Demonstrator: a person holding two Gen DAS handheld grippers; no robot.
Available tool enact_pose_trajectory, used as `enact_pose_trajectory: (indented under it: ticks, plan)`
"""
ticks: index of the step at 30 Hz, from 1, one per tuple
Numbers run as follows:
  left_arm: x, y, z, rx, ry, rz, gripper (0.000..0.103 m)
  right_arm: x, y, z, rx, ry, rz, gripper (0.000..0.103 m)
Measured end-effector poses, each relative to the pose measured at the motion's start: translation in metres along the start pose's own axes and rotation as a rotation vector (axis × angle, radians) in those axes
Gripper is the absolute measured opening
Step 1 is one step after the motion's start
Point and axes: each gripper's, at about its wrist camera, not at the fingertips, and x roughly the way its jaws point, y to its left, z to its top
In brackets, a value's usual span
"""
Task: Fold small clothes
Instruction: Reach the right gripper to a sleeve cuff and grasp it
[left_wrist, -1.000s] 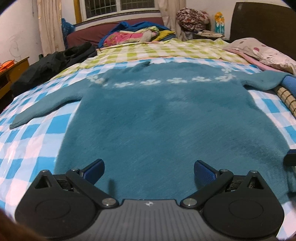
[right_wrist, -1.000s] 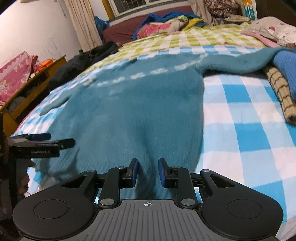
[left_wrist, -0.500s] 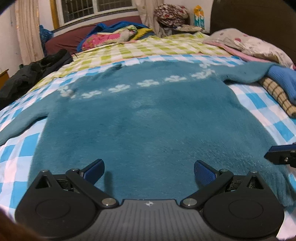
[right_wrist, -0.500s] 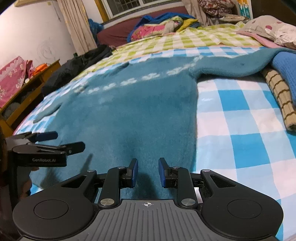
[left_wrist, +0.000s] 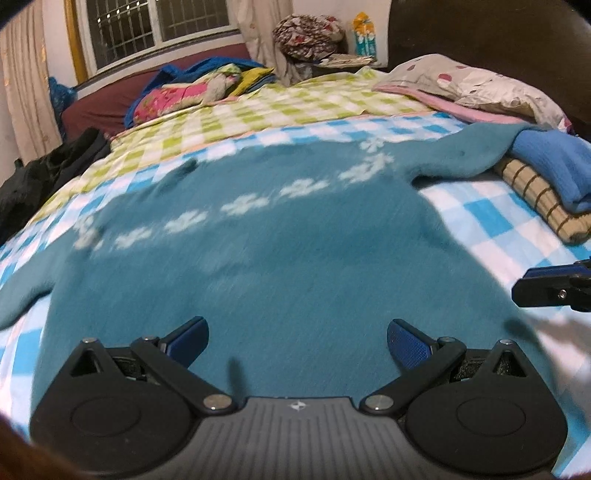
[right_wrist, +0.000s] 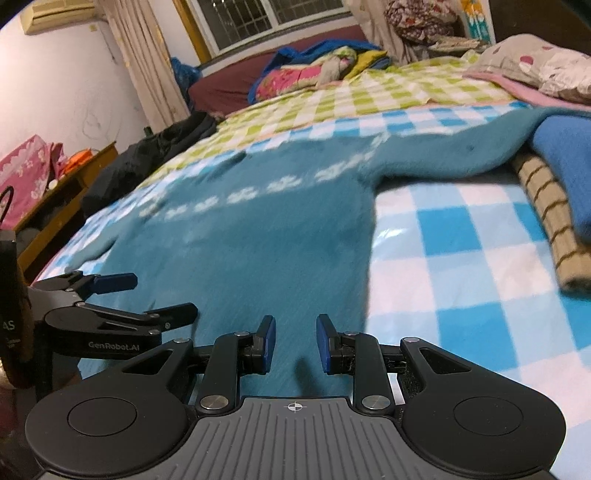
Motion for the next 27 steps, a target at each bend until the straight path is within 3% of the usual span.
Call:
enact_pose_trajectory:
  ticks: [6, 12, 21, 27]
  plan:
    - [0.014, -0.028, 0.037, 0.042, -0.053, -0.05, 0.103, -0.009, -0.03, 0.027, 0.039, -0.08, -0.061, 0.025]
    - [0.031, -0.056, 0.082, 0.035, -0.122, -0.108, 0.103, -0.021, -0.078, 0.074, 0.096, -0.188, -0.167, 0.025]
    - [0.055, -0.101, 0.132, 0.045, -0.183, -0.174, 0.103, -0.032, -0.178, 0.126, 0.383, -0.314, -0.216, 0.026]
    - [0.068, -0.116, 0.142, 0.059, -0.181, -0.183, 0.103, -0.027, -0.216, 0.14, 0.459, -0.327, -0.272, 0.026]
